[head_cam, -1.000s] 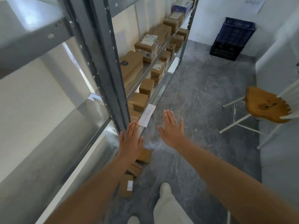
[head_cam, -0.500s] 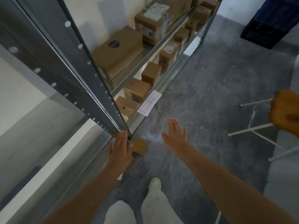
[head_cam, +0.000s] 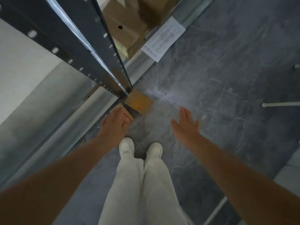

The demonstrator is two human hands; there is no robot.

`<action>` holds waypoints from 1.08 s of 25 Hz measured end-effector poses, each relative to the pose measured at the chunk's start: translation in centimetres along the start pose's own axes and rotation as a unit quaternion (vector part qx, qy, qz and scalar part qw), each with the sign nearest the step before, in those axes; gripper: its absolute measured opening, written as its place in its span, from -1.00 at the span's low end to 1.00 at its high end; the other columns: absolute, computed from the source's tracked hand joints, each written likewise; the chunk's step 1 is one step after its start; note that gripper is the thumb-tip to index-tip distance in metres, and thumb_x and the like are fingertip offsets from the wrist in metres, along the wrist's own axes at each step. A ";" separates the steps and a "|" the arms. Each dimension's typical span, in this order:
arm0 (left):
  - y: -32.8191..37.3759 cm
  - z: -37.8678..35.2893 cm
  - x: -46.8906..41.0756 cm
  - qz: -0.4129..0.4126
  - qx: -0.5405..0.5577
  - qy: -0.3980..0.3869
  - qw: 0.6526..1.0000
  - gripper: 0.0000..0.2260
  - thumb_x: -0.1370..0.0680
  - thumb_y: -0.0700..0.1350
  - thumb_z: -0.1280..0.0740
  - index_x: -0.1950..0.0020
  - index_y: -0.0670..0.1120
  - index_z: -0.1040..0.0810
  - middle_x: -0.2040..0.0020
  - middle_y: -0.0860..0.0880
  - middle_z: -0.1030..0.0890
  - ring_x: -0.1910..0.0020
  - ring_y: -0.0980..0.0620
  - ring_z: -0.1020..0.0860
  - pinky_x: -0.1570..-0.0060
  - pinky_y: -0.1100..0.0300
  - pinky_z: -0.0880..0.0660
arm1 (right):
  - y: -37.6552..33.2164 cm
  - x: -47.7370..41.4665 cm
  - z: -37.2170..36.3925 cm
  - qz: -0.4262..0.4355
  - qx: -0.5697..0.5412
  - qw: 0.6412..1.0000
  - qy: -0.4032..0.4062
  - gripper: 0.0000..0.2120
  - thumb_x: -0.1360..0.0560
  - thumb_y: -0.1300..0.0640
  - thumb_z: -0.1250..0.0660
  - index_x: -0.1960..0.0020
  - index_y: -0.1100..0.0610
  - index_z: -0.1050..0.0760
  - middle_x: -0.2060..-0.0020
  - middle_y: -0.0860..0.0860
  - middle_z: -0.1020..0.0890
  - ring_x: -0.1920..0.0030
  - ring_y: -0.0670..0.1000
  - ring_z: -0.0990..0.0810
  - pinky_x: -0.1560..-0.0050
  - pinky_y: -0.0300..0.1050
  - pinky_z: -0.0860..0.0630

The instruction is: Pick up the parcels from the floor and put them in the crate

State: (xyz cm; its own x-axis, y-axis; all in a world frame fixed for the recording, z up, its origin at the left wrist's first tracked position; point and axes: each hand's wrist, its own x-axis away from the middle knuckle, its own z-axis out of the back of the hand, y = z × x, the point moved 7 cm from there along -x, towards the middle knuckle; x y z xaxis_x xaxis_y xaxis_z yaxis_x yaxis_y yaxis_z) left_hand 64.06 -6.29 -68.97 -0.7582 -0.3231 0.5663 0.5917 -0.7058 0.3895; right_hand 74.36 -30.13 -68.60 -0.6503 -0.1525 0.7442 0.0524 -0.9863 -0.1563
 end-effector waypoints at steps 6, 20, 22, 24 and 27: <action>-7.5 -9.3 -9.6 0.053 0.059 -0.046 0.996 -0.60 -0.63 -0.07 -0.13 -0.46 -0.15 -0.29 -0.41 -0.18 -0.39 -0.34 -0.22 -0.41 -0.33 -0.18 -0.36 | -0.6 -9.6 -11.5 -0.022 -0.086 0.995 -0.048 -0.39 -0.66 -0.02 -0.04 -0.61 0.11 0.14 -0.61 0.01 0.04 -0.59 0.04 0.02 -0.57 0.11 0.11; -12.4 -21.8 -29.4 0.175 0.247 0.025 0.953 -0.66 -0.61 -0.11 -0.15 -0.39 -0.03 -0.37 -0.01 0.01 -0.51 -0.01 -0.04 -0.53 -0.05 0.03 -0.50 | -3.4 -29.2 -24.2 -0.146 -0.571 0.783 -0.197 -0.82 -0.52 0.39 -0.16 0.08 0.13 -0.36 -0.26 0.17 -0.45 -0.37 0.15 -0.40 -0.43 0.05 -0.33; -10.9 -20.2 -26.9 0.187 0.275 0.031 0.942 -0.64 -0.60 -0.10 -0.15 -0.41 -0.04 -0.38 -0.08 -0.02 -0.51 0.00 -0.02 -0.51 0.02 0.09 -0.44 | -2.9 -26.9 -22.2 -0.162 -0.592 0.770 -0.175 -0.81 -0.47 0.40 -0.16 0.16 0.13 -0.36 -0.06 0.11 -0.44 -0.23 0.13 -0.46 -0.37 0.01 -0.38; -7.5 -18.1 -23.3 0.167 0.293 0.016 0.941 -0.61 -0.61 -0.10 -0.16 -0.44 -0.01 -0.35 -0.08 0.00 -0.53 0.09 0.05 -0.53 0.16 0.16 -0.45 | -1.6 -23.3 -18.7 -0.176 -0.613 0.756 -0.147 -0.80 -0.44 0.42 -0.15 0.14 0.14 -0.38 0.04 0.06 -0.43 -0.12 0.08 -0.43 -0.21 -0.05 -0.41; 1.0 -11.7 -17.3 0.131 0.307 0.002 0.943 -0.60 -0.62 -0.10 -0.16 -0.46 0.01 -0.35 -0.06 0.02 -0.56 0.22 0.18 -0.48 0.35 0.31 -0.34 | 1.1 -15.3 -10.2 -0.183 -0.622 0.754 -0.105 -0.79 -0.43 0.44 -0.14 0.12 0.14 -0.38 0.05 0.05 -0.42 -0.14 0.09 -0.42 -0.15 -0.06 -0.39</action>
State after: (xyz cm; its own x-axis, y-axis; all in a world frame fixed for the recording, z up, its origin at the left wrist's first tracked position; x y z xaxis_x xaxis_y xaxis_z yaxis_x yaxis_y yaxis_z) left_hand 74.55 -8.80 -86.88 -0.5642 -0.4387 0.6995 0.8051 -0.1046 0.5838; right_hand 76.64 -28.23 -86.73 -0.3071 -0.0202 0.9515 -0.9379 -0.1632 -0.3062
